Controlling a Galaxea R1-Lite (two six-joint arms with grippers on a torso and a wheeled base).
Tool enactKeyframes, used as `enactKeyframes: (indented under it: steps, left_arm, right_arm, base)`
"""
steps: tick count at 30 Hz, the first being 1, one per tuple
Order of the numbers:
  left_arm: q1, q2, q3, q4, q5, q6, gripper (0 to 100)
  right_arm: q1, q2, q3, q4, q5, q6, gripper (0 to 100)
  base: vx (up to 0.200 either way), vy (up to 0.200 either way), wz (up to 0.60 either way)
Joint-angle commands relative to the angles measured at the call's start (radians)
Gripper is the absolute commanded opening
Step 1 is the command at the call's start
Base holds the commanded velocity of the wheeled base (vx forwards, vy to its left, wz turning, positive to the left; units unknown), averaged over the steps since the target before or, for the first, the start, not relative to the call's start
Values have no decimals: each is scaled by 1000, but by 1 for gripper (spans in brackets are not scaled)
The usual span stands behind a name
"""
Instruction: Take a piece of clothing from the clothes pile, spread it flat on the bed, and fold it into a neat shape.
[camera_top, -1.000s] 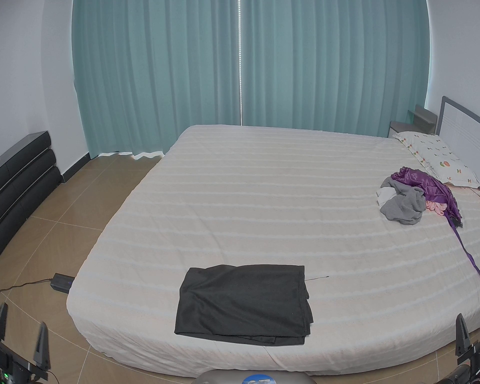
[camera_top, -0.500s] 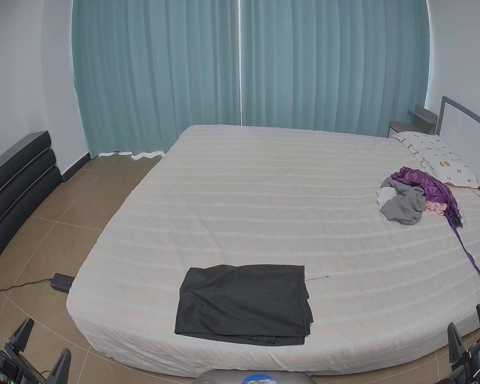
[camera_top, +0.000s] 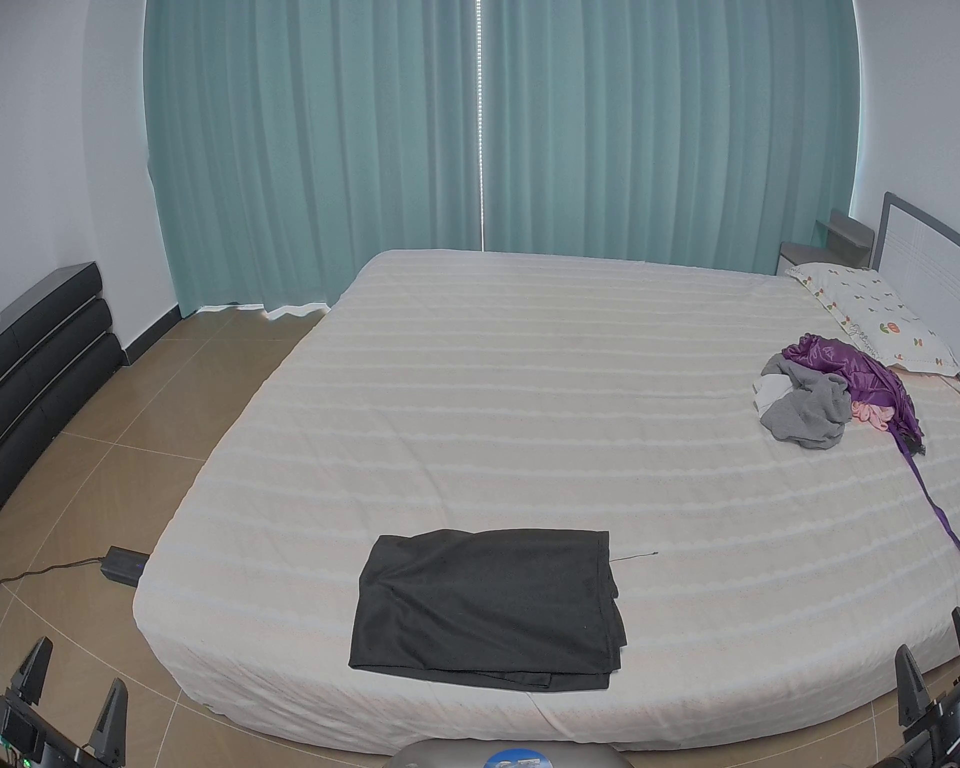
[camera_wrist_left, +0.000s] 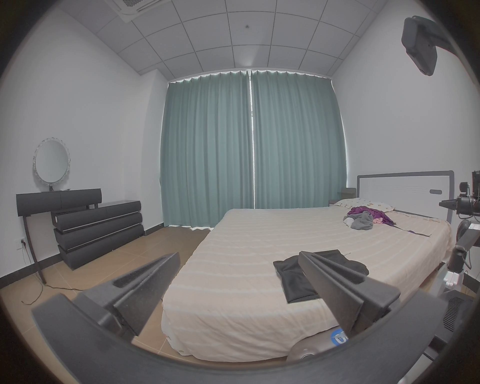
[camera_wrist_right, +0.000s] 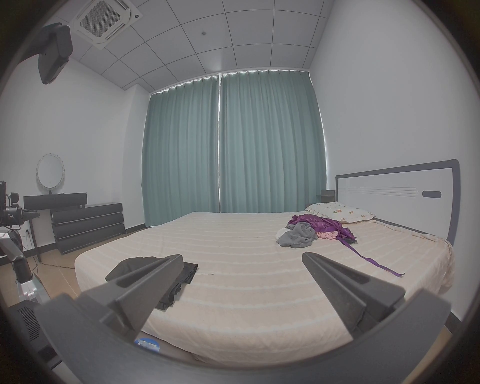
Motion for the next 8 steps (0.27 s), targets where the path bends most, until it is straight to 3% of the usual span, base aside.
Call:
enactKeyframes:
  steps: [1, 8]
  left_arm:
    - [0, -9, 18, 5, -3, 2, 100]
    - [0, -10, 18, 4, 3, 14, 100]
  right_arm:
    - [0, -13, 18, 0, 0, 1, 100]
    - [0, -13, 18, 0, 0, 1, 100]
  base:
    - [0, 0, 0]
    - [0, 0, 0]
